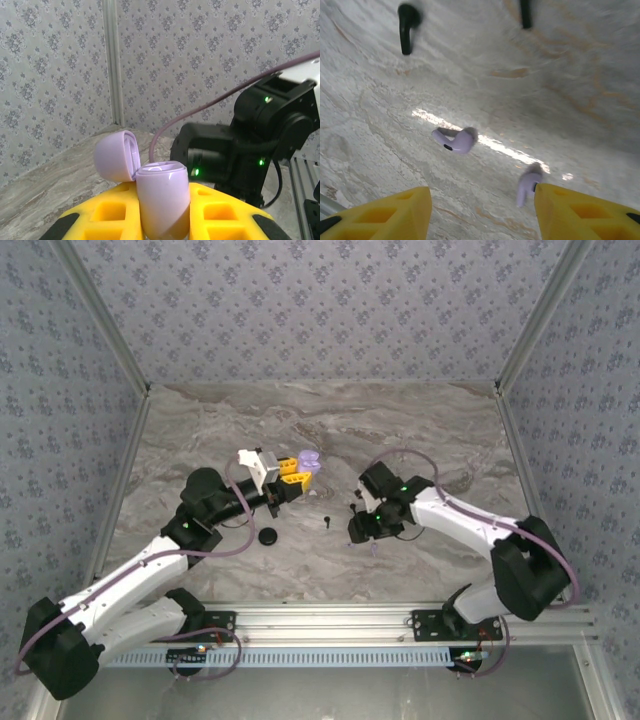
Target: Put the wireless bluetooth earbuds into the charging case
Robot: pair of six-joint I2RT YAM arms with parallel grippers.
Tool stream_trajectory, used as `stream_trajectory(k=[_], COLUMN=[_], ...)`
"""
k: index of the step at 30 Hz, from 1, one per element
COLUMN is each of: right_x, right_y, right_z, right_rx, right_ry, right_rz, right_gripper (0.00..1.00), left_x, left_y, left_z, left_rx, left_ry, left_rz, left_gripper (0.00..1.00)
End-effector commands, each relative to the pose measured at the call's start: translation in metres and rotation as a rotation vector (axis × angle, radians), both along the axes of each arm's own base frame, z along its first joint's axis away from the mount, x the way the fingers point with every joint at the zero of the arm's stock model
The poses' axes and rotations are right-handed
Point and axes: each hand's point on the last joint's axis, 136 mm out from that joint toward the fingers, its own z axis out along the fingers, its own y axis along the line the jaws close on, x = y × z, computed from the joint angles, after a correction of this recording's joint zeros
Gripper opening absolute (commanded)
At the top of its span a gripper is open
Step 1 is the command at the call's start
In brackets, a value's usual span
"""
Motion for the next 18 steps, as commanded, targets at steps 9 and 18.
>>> stream_trajectory(k=[9, 18], right_x=[0.026, 0.022], right_y=[0.027, 0.035], right_z=[-0.016, -0.037], right_rx=[-0.119, -0.221], right_ry=[-0.085, -0.071], right_rz=[0.016, 0.073], right_gripper=[0.64, 0.63], left_x=[-0.006, -0.007], left_y=[0.004, 0.007], left_z=[0.009, 0.011], left_rx=[-0.008, -0.008], left_ry=[-0.039, -0.049], left_rz=[0.005, 0.017], left_gripper=[0.00, 0.00])
